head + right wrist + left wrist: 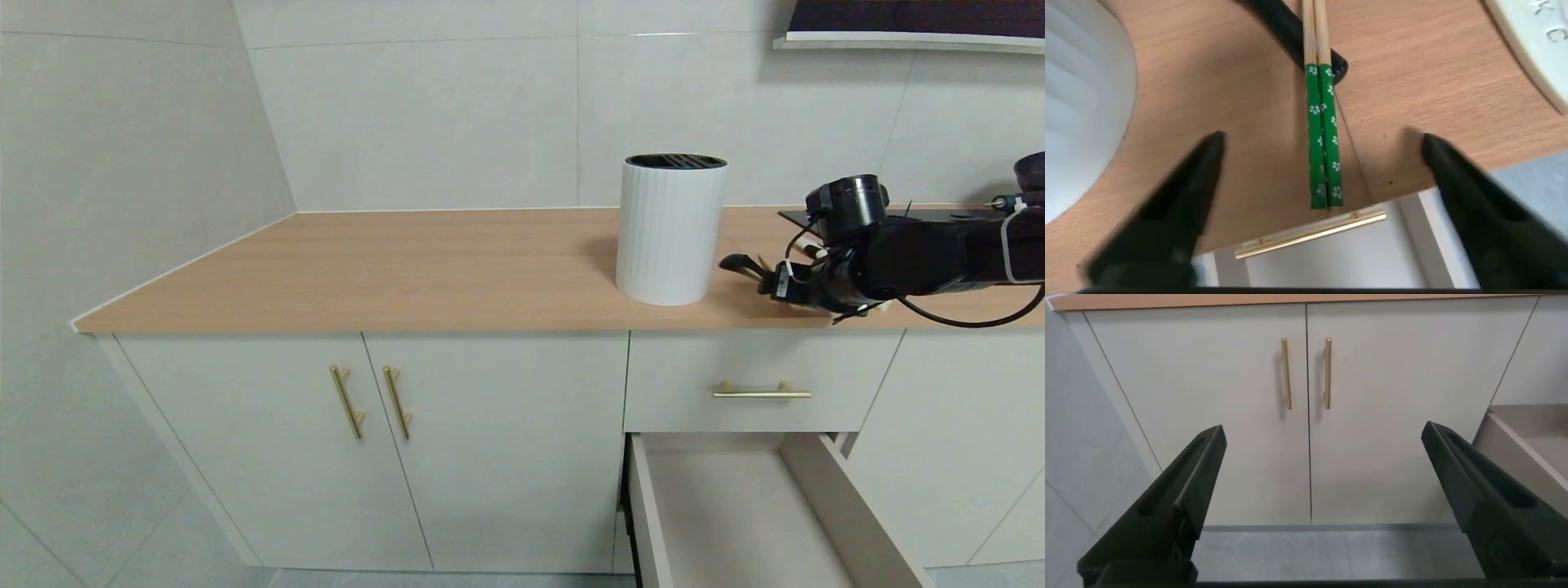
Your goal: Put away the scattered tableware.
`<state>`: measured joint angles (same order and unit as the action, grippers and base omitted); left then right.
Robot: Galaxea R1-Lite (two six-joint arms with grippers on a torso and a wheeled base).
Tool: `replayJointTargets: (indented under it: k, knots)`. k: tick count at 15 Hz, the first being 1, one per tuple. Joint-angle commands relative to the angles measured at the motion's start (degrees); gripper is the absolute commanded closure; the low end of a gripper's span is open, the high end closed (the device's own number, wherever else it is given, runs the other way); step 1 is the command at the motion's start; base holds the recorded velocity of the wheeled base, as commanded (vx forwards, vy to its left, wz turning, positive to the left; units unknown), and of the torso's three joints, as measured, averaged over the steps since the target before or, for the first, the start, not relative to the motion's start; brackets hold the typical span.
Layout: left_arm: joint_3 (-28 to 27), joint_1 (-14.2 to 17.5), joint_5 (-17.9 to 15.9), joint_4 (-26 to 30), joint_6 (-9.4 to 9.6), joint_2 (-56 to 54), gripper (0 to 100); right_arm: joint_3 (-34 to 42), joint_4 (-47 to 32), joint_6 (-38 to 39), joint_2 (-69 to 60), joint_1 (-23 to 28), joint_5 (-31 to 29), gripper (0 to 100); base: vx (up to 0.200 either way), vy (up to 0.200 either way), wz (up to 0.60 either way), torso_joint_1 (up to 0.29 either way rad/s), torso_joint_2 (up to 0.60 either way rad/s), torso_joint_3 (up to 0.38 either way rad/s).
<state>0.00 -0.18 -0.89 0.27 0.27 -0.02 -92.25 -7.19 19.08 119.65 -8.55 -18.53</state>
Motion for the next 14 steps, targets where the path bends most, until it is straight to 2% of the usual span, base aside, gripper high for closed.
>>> replayJointTargets:
  k: [1,5,8,10,13,14]
  knots:
    - [0.00,0.01,0.01,0.00,0.00,0.02,0,-0.04,0.07,0.08,0.23,0.02,-0.02,100,0.000,0.000,0.00,0.000,0.00,0.000]
    - [0.00,0.01,0.01,0.00,0.00,0.02,0,0.14,-0.01,0.17,-0.65,0.02,-0.10,100,0.000,0.000,0.00,0.000,0.00,0.000]
    - [0.00,0.01,0.01,0.00,0.00,0.02,0,2.69,-0.37,0.17,-6.62,0.02,-0.89,100,0.000,0.000,0.00,0.000,0.00,0.000]
    - [0.00,0.01,0.01,0.00,0.00,0.02,0,8.05,-0.45,0.08,-14.80,-0.07,0.16,100,0.000,0.000,0.00,0.000,0.00,0.000]
    - [0.00,0.01,0.01,0.00,0.00,0.02,0,18.33,-0.89,-0.01,-28.77,-1.21,5.35,100,0.000,0.000,0.00,0.000,0.00,0.000]
    - [0.00,0.01,0.01,0.00,0.00,0.02,0,20.62,-3.18,-0.09,-33.08,-2.18,6.49,100,0.000,0.000,0.00,0.000,0.00,0.000]
